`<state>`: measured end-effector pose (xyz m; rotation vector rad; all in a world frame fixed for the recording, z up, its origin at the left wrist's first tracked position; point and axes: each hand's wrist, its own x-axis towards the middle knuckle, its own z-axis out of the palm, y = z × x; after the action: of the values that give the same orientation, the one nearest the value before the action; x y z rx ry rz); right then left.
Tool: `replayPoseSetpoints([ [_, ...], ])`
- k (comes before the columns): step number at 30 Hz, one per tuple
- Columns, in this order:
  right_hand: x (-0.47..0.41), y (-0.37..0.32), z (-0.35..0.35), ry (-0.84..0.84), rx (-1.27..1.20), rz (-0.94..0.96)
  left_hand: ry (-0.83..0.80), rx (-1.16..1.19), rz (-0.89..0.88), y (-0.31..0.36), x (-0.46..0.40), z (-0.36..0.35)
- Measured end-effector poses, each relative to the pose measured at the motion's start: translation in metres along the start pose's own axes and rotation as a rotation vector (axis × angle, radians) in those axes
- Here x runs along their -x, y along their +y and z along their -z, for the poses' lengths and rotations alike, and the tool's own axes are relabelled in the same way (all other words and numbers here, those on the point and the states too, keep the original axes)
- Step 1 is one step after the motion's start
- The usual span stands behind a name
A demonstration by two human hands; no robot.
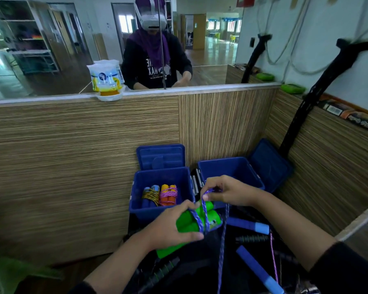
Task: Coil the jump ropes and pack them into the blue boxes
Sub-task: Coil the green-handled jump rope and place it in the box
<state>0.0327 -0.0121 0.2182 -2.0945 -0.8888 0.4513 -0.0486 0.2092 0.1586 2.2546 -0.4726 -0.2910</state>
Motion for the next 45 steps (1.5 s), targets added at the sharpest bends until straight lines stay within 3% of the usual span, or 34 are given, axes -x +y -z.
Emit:
replayPoseSetpoints([
  [3, -0.003, -0.005, 0.008, -0.086, -0.141, -0.032, -0.039, 0.008, -0.014, 0.018, 0.007, 0.005],
  [6, -0.007, -0.005, 0.010, -0.121, -0.476, -0.127, -0.007, 0.136, -0.050, 0.033, 0.012, 0.008],
  [10, -0.009, -0.007, -0.011, 0.008, -0.887, -0.227, 0.088, 0.272, -0.189, 0.042, 0.012, 0.017],
  [12, -0.008, -0.001, -0.032, 0.071, -0.981, -0.211, 0.221, 0.344, -0.251, 0.037, 0.006, 0.022],
  [16, 0.005, 0.018, -0.078, 0.064, -0.728, -0.207, 0.719, 0.499, -0.175, 0.003, -0.009, 0.047],
  [18, 0.014, 0.023, -0.092, 0.048, -0.516, -0.198, 0.854, 0.436, -0.067, -0.022, -0.011, 0.062],
  [22, 0.023, 0.004, -0.077, 0.048, -0.112, -0.023, 0.708, 0.240, 0.126, -0.058, -0.007, 0.056],
  [25, 0.015, -0.016, -0.040, 0.116, -0.103, 0.032, 0.448, 0.097, 0.133, -0.058, -0.001, 0.028],
  [28, 0.000, -0.015, -0.016, 0.117, -0.046, 0.045, 0.225, 0.078, 0.024, -0.032, 0.000, -0.003],
  [31, -0.009, -0.001, -0.004, 0.075, -0.132, 0.026, 0.130, 0.069, -0.043, 0.002, 0.002, -0.021],
  [34, -0.010, 0.016, 0.001, 0.096, -0.399, -0.072, 0.162, 0.201, -0.112, 0.029, 0.006, -0.016],
  [37, -0.013, 0.031, -0.022, 0.179, -0.665, -0.184, 0.312, 0.391, -0.207, 0.042, 0.004, -0.003],
  [41, -0.007, 0.028, -0.063, 0.117, -0.655, -0.192, 0.679, 0.503, -0.188, 0.025, -0.011, 0.020],
  [45, -0.004, 0.028, -0.082, 0.185, -0.605, -0.165, 0.814, 0.382, -0.071, -0.006, -0.016, 0.035],
])
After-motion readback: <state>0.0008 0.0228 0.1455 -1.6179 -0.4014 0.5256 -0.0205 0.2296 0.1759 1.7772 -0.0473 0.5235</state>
